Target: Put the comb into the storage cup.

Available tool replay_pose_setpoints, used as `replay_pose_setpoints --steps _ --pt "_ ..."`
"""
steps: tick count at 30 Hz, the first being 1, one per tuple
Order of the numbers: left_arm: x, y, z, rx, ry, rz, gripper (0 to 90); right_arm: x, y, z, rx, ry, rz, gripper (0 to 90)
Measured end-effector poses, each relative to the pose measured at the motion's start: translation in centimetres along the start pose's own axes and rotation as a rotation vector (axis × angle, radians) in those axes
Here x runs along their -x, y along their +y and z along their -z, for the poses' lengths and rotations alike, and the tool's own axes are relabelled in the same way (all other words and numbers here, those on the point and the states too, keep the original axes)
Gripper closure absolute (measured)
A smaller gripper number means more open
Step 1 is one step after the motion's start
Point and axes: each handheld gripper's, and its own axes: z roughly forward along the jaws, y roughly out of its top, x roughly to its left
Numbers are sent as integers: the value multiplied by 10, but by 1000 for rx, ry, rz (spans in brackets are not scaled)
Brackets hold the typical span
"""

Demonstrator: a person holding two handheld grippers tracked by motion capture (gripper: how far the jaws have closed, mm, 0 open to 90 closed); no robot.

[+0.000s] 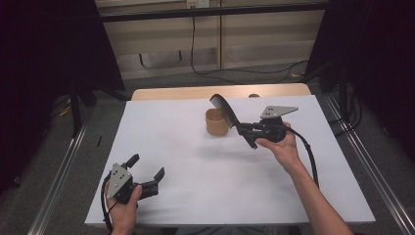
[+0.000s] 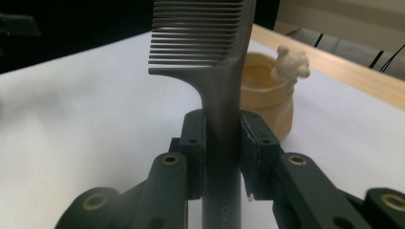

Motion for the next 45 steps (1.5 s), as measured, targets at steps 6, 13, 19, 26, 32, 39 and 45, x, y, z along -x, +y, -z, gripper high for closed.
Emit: replay_pose_setpoints --steps 6,13,19,26,32,39,45 --pt "-1 0 0 0 3 5 28 0 3 0 65 -14 -6 733" --pt "-1 0 1 5 3 6 28 -1 6 -3 121 -15 -16 732" --pt "0 0 -1 2 -4 -2 28 0 10 -3 165 -29 -24 732" --pt "-1 1 0 5 -4 0 28 2 22 -12 209 -25 -20 732" --pt "-4 1 2 21 4 20 28 -2 31 -21 239 -14 -22 732" --pt "-3 1 0 12 -3 8 28 2 39 -27 262 -37 -29 732" --pt "-3 1 0 11 -9 14 28 3 46 -33 279 -49 -21 732"
